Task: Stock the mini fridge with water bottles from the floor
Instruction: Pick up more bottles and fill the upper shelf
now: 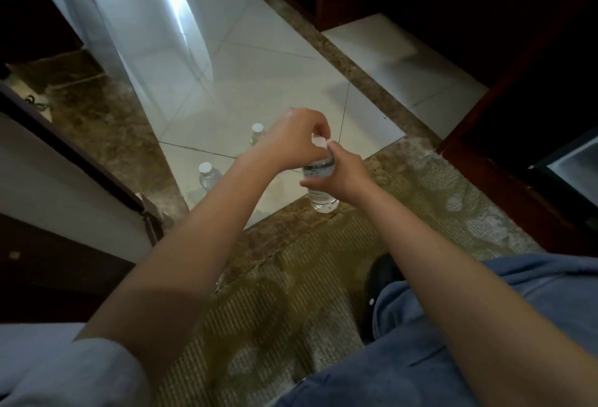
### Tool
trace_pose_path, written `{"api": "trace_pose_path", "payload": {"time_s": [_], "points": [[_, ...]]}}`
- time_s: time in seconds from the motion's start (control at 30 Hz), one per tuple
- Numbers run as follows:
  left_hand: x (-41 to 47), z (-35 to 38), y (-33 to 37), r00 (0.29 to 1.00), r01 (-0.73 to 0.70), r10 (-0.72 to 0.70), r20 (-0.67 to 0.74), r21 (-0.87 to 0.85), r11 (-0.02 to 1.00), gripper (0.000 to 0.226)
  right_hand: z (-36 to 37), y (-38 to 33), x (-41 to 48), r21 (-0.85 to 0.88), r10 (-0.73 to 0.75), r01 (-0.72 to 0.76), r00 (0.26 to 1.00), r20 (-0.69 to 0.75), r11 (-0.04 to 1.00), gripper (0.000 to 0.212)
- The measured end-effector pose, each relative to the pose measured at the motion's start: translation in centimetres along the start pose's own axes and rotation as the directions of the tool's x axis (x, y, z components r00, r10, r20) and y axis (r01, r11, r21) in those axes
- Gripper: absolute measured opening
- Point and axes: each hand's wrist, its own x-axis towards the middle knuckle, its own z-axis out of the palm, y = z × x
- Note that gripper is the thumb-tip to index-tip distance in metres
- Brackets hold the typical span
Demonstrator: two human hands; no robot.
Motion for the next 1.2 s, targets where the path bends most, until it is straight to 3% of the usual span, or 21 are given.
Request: {"api": "trace_pose_path", "payload": {"time_s": [0.17,0.27,0.5,0.6,0.77,0.87,1.03,1.2], "points": [[-2.8,-0.1,-3.3,0.947,0.17,-0.231,-0.223,-0.262,0.95,0.021,1.8,-0.8,-0.5,-0.023,0.009,-0.009,1.0,0.024,1.0,0.066],[-5.6,0.0,-7.0,0.878,0.313,-0.387,-0.281,-0.272,0.91,0.025,3.1,-1.5,-0.9,-0.067,-0.012,0.017,0.997,0.077,0.998,0.07],[-13.5,4.6,-15.7,0.766,0.63,-0.641,-0.048,-0.139,0.764,0.034,5.8,-3.7,-1.9,-0.128,-0.067,0.087,0.986,0.153,0.988,0.073],[-16.4,6.5,-17.5,0.711,0.703,-0.703,0.028,-0.071,0.708,0.049,6.5,-4.2,-2.3,-0.14,-0.075,0.099,0.983,0.167,0.985,0.074],[-19.3,9.0,-18.2,0.652,0.756,-0.752,0.103,-0.013,0.654,0.054,7.1,-4.5,-3.1,-0.148,-0.089,0.115,0.981,0.172,0.982,0.077],[-20.4,9.9,-18.2,0.601,0.799,-0.795,0.083,-0.099,0.593,0.07,7.2,-4.4,-3.4,-0.161,-0.097,0.126,0.98,0.174,0.979,0.079],[-21.9,11.5,-18.3,0.494,0.828,-0.869,0.025,-0.318,0.462,0.069,7.2,-4.4,-3.8,-0.156,-0.091,0.117,0.982,0.165,0.981,0.079],[-22.0,12.6,-18.1,0.322,0.83,-0.942,0.096,-0.506,0.233,0.068,7.2,-4.3,-4.1,-0.099,-0.088,0.103,0.986,0.145,0.99,0.078]]}}
